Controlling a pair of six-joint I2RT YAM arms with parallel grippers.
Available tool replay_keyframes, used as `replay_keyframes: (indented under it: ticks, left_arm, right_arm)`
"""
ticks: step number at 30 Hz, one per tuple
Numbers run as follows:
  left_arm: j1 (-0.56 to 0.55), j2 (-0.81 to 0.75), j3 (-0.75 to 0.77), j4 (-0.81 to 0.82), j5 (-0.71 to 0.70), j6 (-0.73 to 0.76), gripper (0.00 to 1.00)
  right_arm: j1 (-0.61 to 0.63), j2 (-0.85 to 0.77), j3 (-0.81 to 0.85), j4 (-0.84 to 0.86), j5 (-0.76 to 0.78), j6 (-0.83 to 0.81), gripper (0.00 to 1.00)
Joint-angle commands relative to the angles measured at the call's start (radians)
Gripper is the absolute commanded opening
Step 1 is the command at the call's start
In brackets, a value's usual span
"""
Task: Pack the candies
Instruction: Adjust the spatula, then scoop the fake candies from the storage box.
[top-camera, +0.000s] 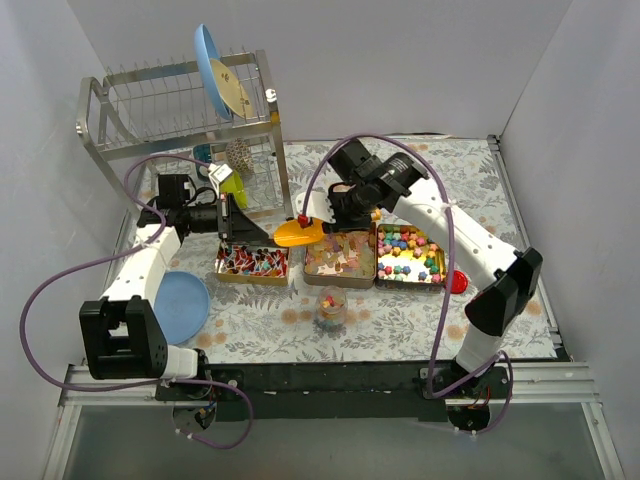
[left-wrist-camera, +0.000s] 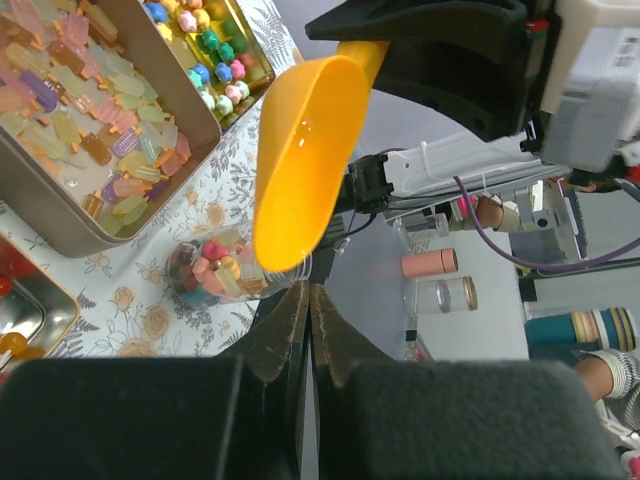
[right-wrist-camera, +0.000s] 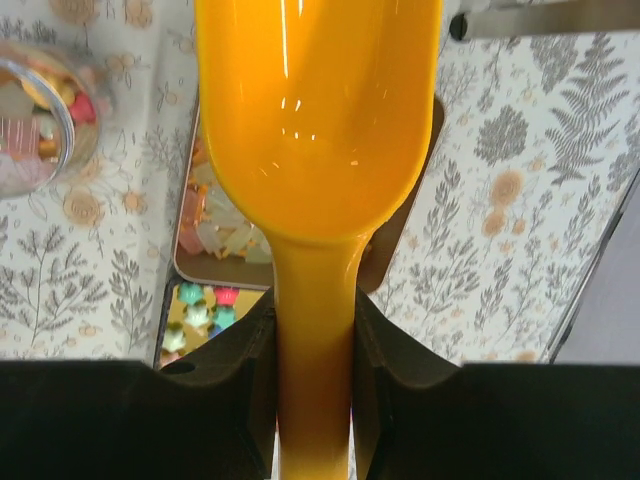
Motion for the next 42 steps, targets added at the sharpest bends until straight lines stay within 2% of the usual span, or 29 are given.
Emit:
replay_keyframes:
  ticks: [1, 2, 5, 7, 9, 15, 18, 21, 26, 29, 33, 42]
  left_arm:
    - [0.0, 0.009, 0.022, 0.01, -0.019, -0.002, 0.0]
    - [-0.032, 0.016, 0.019, 0.01, -0.039, -0.003, 0.0]
    - [-0.035, 0.044, 0.002, 0.041, -0.085, -0.038, 0.0]
    - [-0.035, 0.056, -0.003, 0.079, -0.099, -0.048, 0.0]
    - [-0.037, 0.082, -0.001, 0.105, -0.113, -0.056, 0.0]
    - [-0.037, 0.122, 0.011, 0.135, -0.124, -0.086, 0.0]
    - [-0.035, 0.089, 0.06, 0.014, -0.171, 0.022, 0.0]
    - [-0.035, 0.044, 0.005, -0.004, -0.269, 0.043, 0.0]
    - [-0.038, 0.029, -0.139, 0.079, -0.441, -0.103, 0.0]
    - [-0.055, 0.059, -0.202, 0.156, -0.457, -0.192, 0.0]
    - [-0.132, 0.102, -0.248, 0.252, -0.466, -0.233, 0.0]
    - [-0.267, 0.309, -0.182, 0.343, -0.443, -0.224, 0.0]
  right_arm:
    - [0.006, 0.039, 0.146, -0.002, -0.122, 0.029, 0.01]
    - [0.012, 0.064, 0.19, -0.006, -0.122, 0.031, 0.01]
    - [0.018, 0.089, 0.285, -0.031, -0.168, 0.026, 0.01]
    - [0.027, 0.084, 0.306, -0.086, -0.229, -0.065, 0.01]
    - [0.077, 0.044, 0.243, -0.083, -0.199, -0.115, 0.01]
    - [0.088, -0.055, 0.093, 0.053, -0.215, -0.045, 0.01]
    - [0.049, -0.063, 0.031, 0.044, -0.129, -0.026, 0.01]
    - [-0.042, -0.085, -0.064, 0.035, -0.086, -0.024, 0.01]
    - [-0.125, -0.086, -0.153, 0.0, 0.049, -0.067, 0.01]
    - [-0.148, -0.046, -0.128, -0.017, 0.147, -0.081, 0.01]
    - [-0.152, 0.029, -0.081, -0.032, 0.308, -0.132, 0.01]
    - [-0.136, 0.121, -0.027, -0.039, 0.65, -0.311, 0.01]
